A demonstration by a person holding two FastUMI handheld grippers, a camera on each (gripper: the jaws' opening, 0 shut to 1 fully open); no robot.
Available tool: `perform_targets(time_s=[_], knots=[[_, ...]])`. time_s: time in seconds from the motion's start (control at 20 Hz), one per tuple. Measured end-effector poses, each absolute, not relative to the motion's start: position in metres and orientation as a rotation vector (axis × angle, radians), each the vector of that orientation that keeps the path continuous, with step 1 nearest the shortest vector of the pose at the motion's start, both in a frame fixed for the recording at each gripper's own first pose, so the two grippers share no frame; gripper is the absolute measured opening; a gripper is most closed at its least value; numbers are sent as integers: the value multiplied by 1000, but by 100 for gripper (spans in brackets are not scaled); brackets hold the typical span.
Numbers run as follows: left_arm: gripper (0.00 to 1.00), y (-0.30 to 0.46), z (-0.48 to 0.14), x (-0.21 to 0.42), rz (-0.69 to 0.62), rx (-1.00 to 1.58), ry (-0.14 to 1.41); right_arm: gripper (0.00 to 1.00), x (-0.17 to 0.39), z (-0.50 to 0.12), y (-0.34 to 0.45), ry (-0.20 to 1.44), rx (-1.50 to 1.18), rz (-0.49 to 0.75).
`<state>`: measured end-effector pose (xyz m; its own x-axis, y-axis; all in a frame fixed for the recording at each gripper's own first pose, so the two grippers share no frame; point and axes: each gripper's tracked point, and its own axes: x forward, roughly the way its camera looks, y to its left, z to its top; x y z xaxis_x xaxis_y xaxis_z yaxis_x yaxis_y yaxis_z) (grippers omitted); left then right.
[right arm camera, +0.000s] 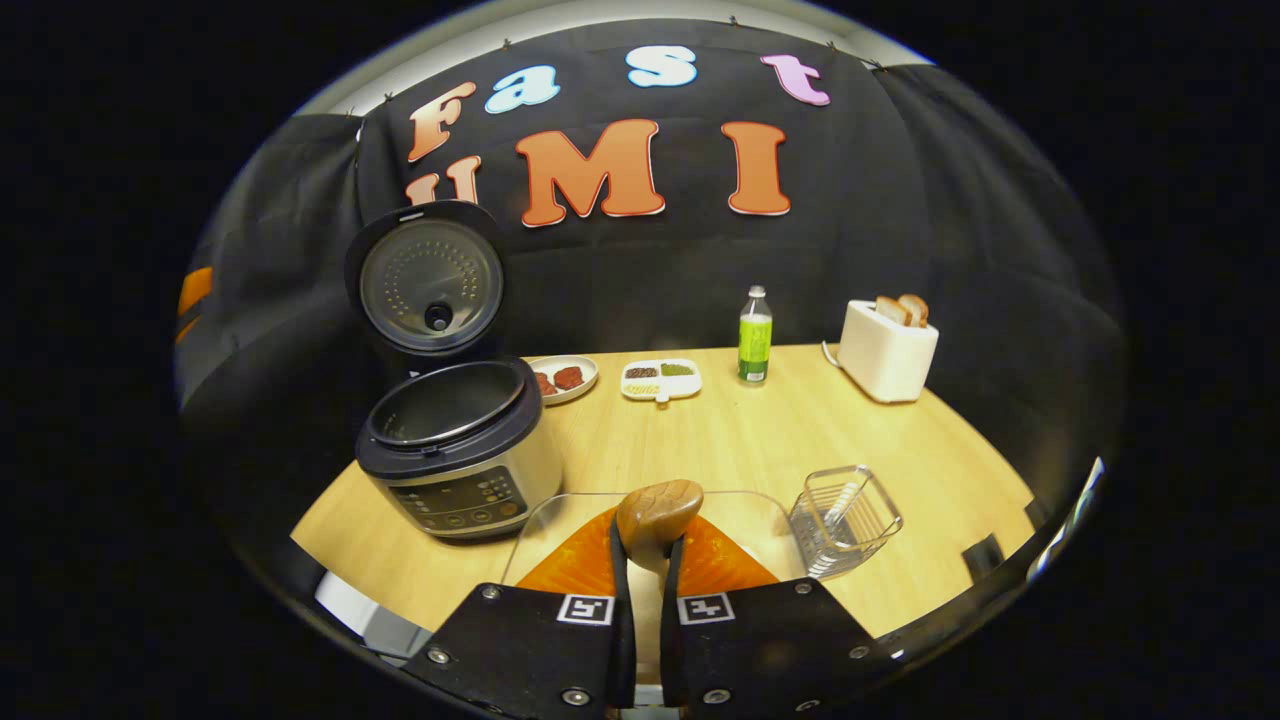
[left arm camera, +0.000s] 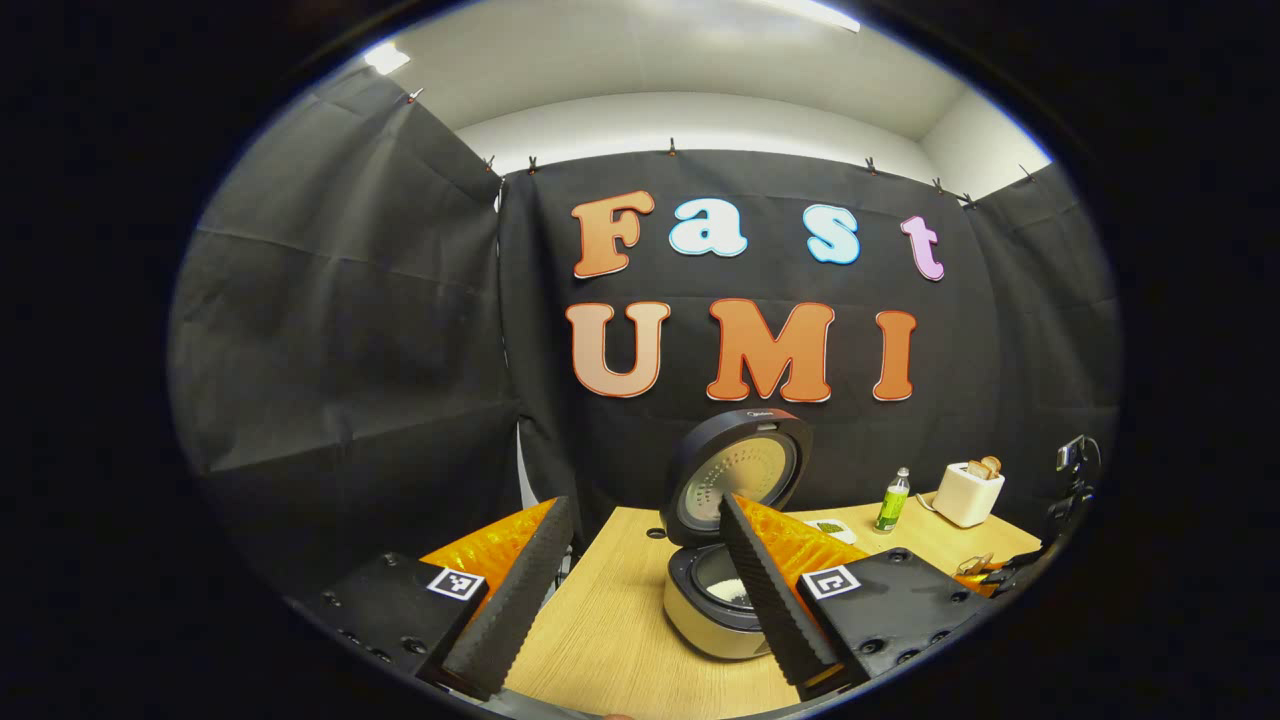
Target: Close the left gripper, press the button to open the rice cooker; take a wooden spoon from the chopstick holder with the right hand, scoop a spoonful of rice and pour it into the rice cooker, then put the wooden spoon back into the chopstick holder.
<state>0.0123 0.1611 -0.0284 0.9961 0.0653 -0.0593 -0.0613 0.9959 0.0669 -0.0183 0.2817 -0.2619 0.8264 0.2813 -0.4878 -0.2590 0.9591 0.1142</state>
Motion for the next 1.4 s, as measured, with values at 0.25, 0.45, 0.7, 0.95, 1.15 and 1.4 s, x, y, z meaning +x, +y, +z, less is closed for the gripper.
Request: perform_targets(time_s=[0.25, 0.45, 0.7, 0.95, 1.15, 1.4], knots=[[99, 171, -32, 17, 74, 55, 64, 9, -23, -272, 298, 623, 342, 287], [99, 172, -39, 18, 75, 50, 78, 9, -8, -287, 275, 671, 620, 208], [99, 171, -37, 21, 78, 50, 78, 9, -7, -298, 252, 730, 845, 130], [97, 168, -33, 23, 82, 46, 69, 9, -5, -298, 227, 735, 986, 83], [100, 160, -29, 26, 70, 47, 58, 9, 2, -287, 210, 709, 1109, 53], [100, 151, -24, 28, 57, 54, 46, 9, 5, -271, 195, 691, 1143, 40]])
